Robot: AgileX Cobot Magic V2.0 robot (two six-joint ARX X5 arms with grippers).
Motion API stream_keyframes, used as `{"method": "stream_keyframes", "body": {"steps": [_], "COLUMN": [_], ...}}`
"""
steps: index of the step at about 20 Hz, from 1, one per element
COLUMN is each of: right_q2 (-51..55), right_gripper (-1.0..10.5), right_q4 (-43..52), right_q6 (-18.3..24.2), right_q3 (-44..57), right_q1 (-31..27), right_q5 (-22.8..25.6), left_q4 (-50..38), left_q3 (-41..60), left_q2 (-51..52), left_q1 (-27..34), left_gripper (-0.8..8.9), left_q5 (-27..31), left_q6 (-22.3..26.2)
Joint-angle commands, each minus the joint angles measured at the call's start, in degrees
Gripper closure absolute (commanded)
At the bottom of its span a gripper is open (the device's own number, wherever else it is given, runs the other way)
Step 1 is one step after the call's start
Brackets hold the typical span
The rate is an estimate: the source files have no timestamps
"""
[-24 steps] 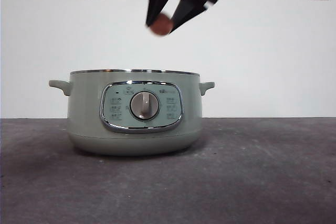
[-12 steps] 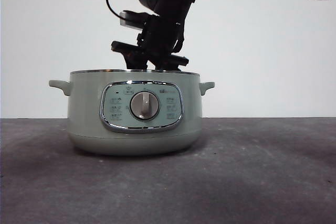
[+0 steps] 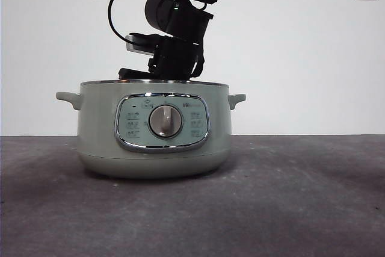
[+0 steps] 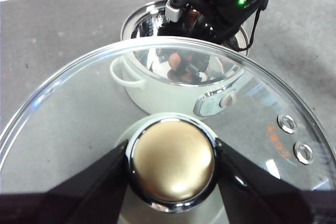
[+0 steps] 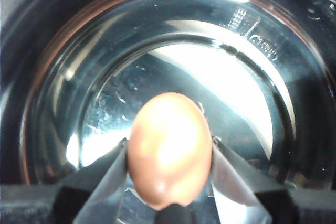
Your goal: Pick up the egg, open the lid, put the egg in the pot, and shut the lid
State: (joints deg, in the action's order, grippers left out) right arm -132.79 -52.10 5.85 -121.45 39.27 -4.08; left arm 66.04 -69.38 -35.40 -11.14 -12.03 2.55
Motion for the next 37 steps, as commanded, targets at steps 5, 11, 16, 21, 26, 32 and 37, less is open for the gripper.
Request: {"method": "stream_keyframes", "body": {"steps": [5,11,16,21,26,32,37], "right_q2": [-0.81,8.41,22.86,33.03,39.12,51.65,65.75], "right_gripper": [5.9,5.9,6.0,6.0,6.0,6.0,6.1], "right_q4": [-0.17,-1.27,-9.38,-22.29,-26.88,-26.27,-17.0], "right_q6": [-0.26,-3.1,-2.47,-1.27,-1.07,-1.29,-5.75], "right_q3": [-0.24,-2.6,-2.58,-2.56,-1.11,14.73,36.37], "right_q1": [0.94,1.2,1.18,1.22,1.29,1.66,1.66], "right_q5": [0.04,1.64,5.2,4.94,-1.22,-2.97,-3.02], "left_q4": [-2.16,-2.54,-6.56,-14.12,-22.71,-34.25,-38.49], "left_q3": [-0.44,-0.44,-0.44,-0.44,-0.44,-0.46,-4.0], "left_q2": [0.55,0.52,-1.62,-9.51,-18.49,-30.42,-39.95], "left_q1": [0.22,0.22,0.22,-0.42,-3.39,-8.94,-12.2], "left_gripper": [8.22,8.22,8.21,8.21,8.22,8.21,8.22], "left_q5": [-0.39,-0.37,-0.39,-3.98,-4.44,-4.2,-0.98], "left_q6": [0.72,1.11,1.97,2.64,2.67,2.64,4.02]}}
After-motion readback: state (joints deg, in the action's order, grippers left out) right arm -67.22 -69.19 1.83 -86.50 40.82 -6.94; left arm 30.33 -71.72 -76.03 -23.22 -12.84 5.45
